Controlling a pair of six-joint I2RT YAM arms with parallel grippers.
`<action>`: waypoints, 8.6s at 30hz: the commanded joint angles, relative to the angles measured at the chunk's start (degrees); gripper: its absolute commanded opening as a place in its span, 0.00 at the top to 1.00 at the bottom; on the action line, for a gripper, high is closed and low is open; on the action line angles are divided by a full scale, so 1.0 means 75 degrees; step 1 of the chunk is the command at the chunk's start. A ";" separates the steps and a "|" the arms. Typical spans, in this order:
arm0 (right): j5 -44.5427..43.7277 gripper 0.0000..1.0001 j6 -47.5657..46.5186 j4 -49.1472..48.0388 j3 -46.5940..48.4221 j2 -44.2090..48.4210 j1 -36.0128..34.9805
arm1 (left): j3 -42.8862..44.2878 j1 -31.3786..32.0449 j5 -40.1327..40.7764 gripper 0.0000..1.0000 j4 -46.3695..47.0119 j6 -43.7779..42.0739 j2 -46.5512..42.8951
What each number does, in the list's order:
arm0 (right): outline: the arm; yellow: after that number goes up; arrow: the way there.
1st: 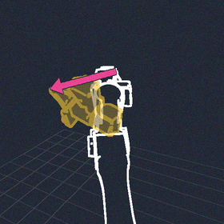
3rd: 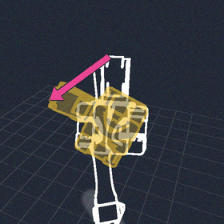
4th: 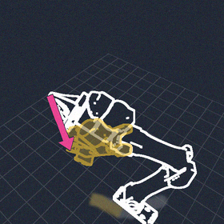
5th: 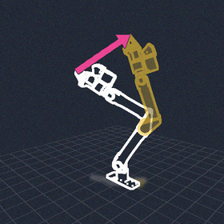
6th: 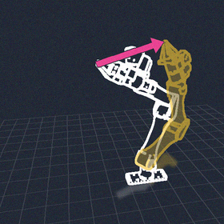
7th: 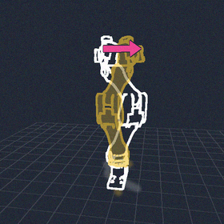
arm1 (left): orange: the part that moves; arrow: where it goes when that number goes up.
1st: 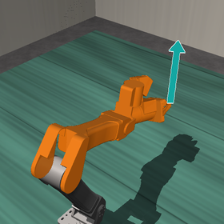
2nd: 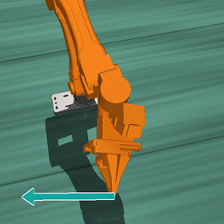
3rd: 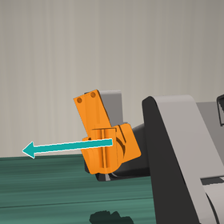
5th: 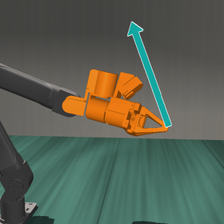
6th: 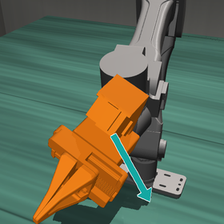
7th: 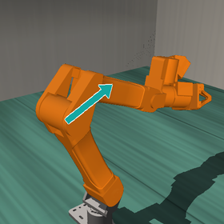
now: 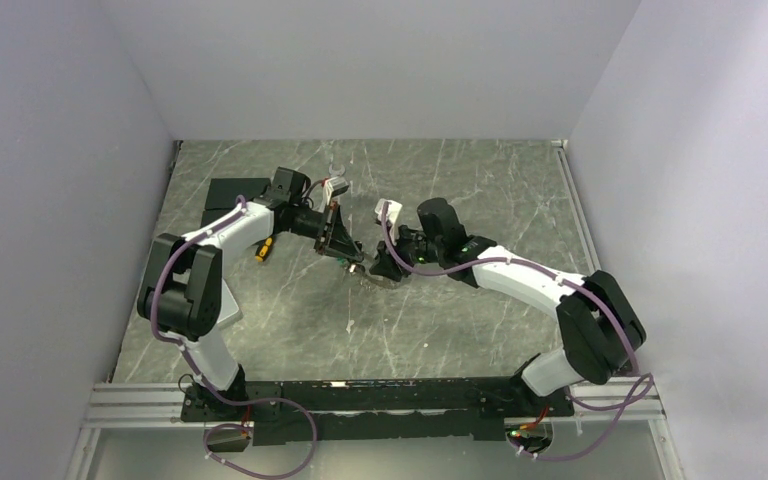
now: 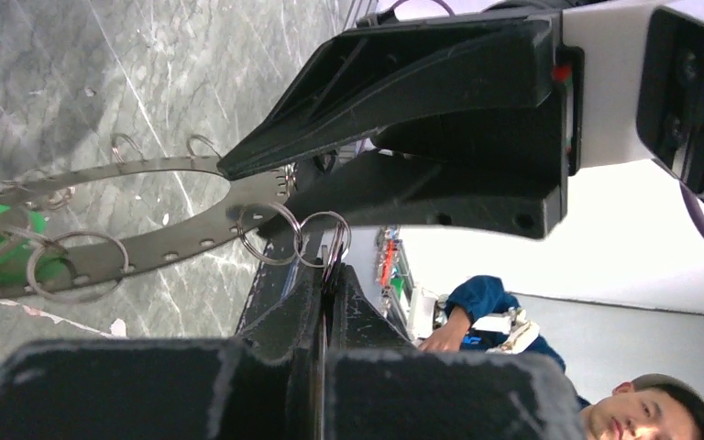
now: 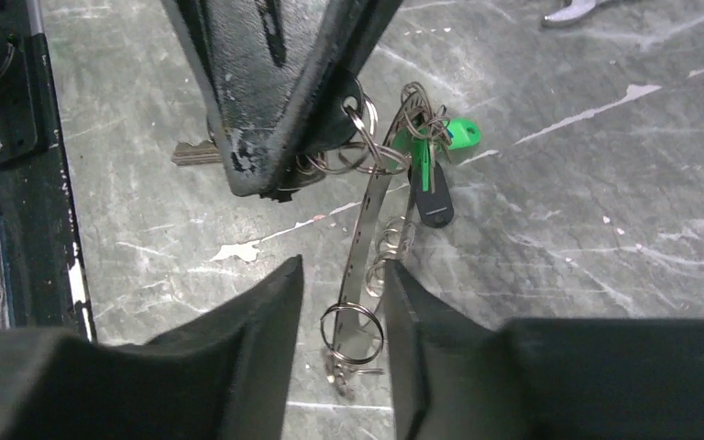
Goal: Remove the keys from the keyring
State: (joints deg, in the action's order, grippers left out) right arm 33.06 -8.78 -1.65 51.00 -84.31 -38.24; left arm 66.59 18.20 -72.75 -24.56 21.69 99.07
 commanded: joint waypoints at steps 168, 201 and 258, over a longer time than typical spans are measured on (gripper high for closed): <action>0.0858 1.00 -0.0465 -0.2136 -0.0923 0.0598 -0.0271 | 0.0205 -0.0025 0.0352 1.00 -0.3171 -0.3694 0.0050; 0.1059 1.00 0.0035 -0.4246 -0.1359 0.0219 -0.0245 | 0.0211 0.0363 0.0911 1.00 -0.3207 -0.3778 0.0303; 0.0002 1.00 0.0682 -0.5387 -0.1812 0.0210 -0.0247 | 0.0579 0.0468 0.0610 1.00 -0.3336 -0.3722 0.1111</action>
State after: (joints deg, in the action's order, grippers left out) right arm 32.08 -4.47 -34.30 36.62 -83.29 -40.42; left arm 69.30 21.21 -68.31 -48.77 -6.28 106.06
